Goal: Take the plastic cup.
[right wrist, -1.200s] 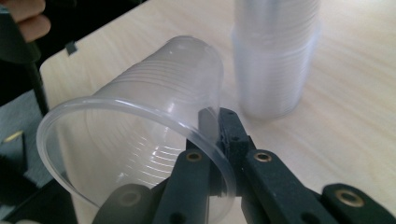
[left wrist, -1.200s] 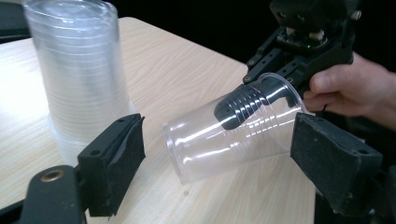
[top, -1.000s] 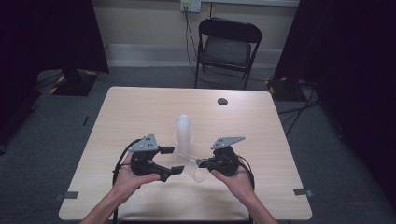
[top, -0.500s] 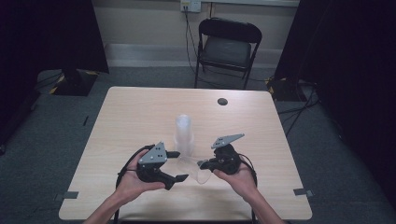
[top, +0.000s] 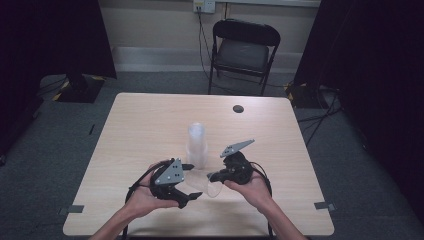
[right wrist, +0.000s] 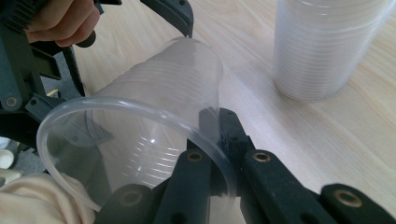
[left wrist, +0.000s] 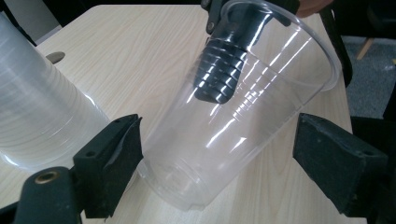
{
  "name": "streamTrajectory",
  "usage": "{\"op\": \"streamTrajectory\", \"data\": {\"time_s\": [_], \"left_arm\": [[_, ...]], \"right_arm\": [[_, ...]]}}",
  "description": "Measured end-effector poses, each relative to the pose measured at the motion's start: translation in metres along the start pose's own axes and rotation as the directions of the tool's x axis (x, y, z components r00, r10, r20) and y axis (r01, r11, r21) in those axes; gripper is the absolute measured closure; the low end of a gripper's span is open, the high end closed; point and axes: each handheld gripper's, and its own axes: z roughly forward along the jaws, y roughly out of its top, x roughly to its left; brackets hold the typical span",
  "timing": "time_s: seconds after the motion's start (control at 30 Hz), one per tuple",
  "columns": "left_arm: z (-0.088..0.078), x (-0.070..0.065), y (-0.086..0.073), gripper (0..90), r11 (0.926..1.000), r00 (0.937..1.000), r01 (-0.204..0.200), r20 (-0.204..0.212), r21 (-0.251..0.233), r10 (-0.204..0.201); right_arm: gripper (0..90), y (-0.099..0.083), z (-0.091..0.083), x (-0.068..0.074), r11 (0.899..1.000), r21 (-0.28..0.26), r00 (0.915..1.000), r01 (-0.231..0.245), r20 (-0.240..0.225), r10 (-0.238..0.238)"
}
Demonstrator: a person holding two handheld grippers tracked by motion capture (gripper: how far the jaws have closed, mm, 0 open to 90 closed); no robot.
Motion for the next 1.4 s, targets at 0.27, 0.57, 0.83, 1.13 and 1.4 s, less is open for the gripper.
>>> {"op": "streamTrajectory", "data": {"time_s": [0.27,0.57,0.83,1.13,1.4], "left_arm": [[0.01,-0.012,-0.001,15.9,0.9903,0.9912,-0.118,-0.052,0.074,0.122],[0.017,-0.015,-0.002,20.5,0.987,0.9862,-0.149,-0.063,0.059,0.153],[0.023,-0.022,-0.001,21.3,0.9792,0.9767,-0.198,-0.076,0.044,0.201],[0.026,-0.029,-0.002,23.5,0.9605,0.9538,-0.277,-0.112,0.032,0.278],[0.028,-0.027,-0.003,26.1,0.966,0.9597,-0.259,-0.113,0.007,0.258]], "right_arm": [[90.0,0.007,0.008,0.005,0.999,0.035,0.9993,0.014,-0.034,-0.013],[90.0,0.013,0.014,0.006,0.995,0.094,0.9986,-0.038,-0.034,0.041],[90.0,0.015,0.022,0.006,0.987,0.141,0.9959,-0.079,-0.031,0.085],[89.9,0.014,0.026,0.006,0.982,0.15,0.9927,-0.115,-0.018,0.119],[89.5,0.013,0.026,0.005,0.981,0.136,0.9903,-0.138,0.004,0.139]]}}
